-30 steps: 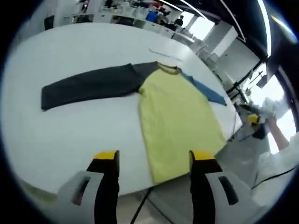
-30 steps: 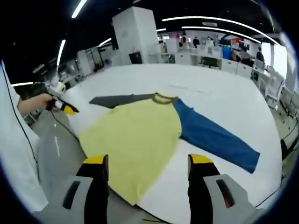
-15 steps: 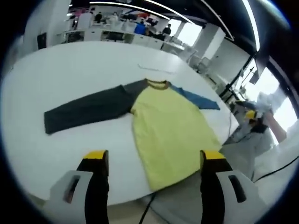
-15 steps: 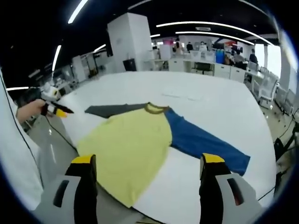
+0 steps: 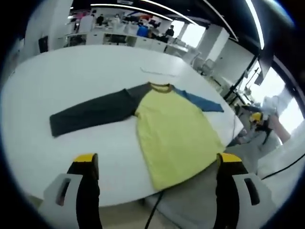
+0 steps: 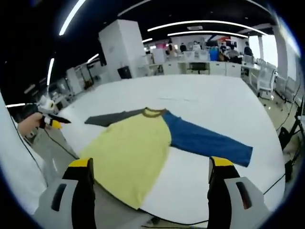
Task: Fold the garment on the visible template until the final outline fits inside the template.
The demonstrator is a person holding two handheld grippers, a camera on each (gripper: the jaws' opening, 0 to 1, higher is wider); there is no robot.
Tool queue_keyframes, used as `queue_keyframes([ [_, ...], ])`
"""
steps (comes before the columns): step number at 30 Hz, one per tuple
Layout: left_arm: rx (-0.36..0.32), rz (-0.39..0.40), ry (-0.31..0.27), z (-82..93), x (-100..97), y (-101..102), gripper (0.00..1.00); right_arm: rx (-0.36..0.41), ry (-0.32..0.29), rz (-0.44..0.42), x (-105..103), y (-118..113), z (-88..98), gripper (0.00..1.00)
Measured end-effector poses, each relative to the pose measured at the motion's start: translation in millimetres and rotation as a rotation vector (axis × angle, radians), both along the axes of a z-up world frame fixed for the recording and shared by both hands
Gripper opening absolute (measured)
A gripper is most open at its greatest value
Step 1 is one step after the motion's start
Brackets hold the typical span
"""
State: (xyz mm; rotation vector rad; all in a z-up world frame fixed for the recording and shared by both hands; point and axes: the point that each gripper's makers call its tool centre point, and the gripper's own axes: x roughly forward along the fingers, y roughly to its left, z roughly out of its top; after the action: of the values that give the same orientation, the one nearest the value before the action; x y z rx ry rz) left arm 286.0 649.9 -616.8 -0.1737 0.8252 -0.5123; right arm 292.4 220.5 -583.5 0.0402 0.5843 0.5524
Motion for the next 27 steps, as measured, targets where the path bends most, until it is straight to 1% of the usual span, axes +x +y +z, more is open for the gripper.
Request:
queue_keyframes([
  [4, 0.004, -0.006, 0.005, -0.9, -1.3, -0.8, 1.00, 0.003, -0.020, -0.002, 0.5, -0.4, 1.6, 1.00],
  [7, 0.012, -0.017, 0.009, -2.0, -1.7, -2.3, 1.00, 0.003, -0.019, -0.003, 0.5, -0.9, 1.4, 1.00],
  [14, 0.011, -0.022, 0.013, -2.6, 0.3, -4.1, 1.00, -0.002, -0.048, -0.004, 2.1, -3.7, 3.3, 1.00],
  [15, 0.011, -0.023, 0.013, -2.7, 0.4, -4.4, 1.00, -0.005, -0.060, -0.008, 3.3, -5.3, 4.3, 1.00],
  [21, 0.013, -0.025, 0.019, -3.9, 0.8, -5.4, 1.00, 0.040, -0.156, -0.044, 12.2, -10.8, 18.5, 1.00],
  [22, 0.015, -0.026, 0.021, -4.3, 0.7, -5.6, 1.00, 0.042, -0.163, -0.049, 12.9, -11.4, 19.5, 0.99],
  [23, 0.017, -0.028, 0.024, -5.1, 0.5, -5.5, 1.00, 0.041, -0.196, -0.068, 16.4, -15.0, 23.3, 1.00],
  [25, 0.018, -0.027, 0.026, -5.6, 0.4, -5.5, 1.00, 0.042, -0.223, -0.075, 17.9, -18.0, 26.6, 1.00],
  [27, 0.018, -0.026, 0.028, -5.9, 0.4, -5.6, 1.00, 0.107, -0.219, -0.065, 16.7, -13.7, 30.6, 1.00],
])
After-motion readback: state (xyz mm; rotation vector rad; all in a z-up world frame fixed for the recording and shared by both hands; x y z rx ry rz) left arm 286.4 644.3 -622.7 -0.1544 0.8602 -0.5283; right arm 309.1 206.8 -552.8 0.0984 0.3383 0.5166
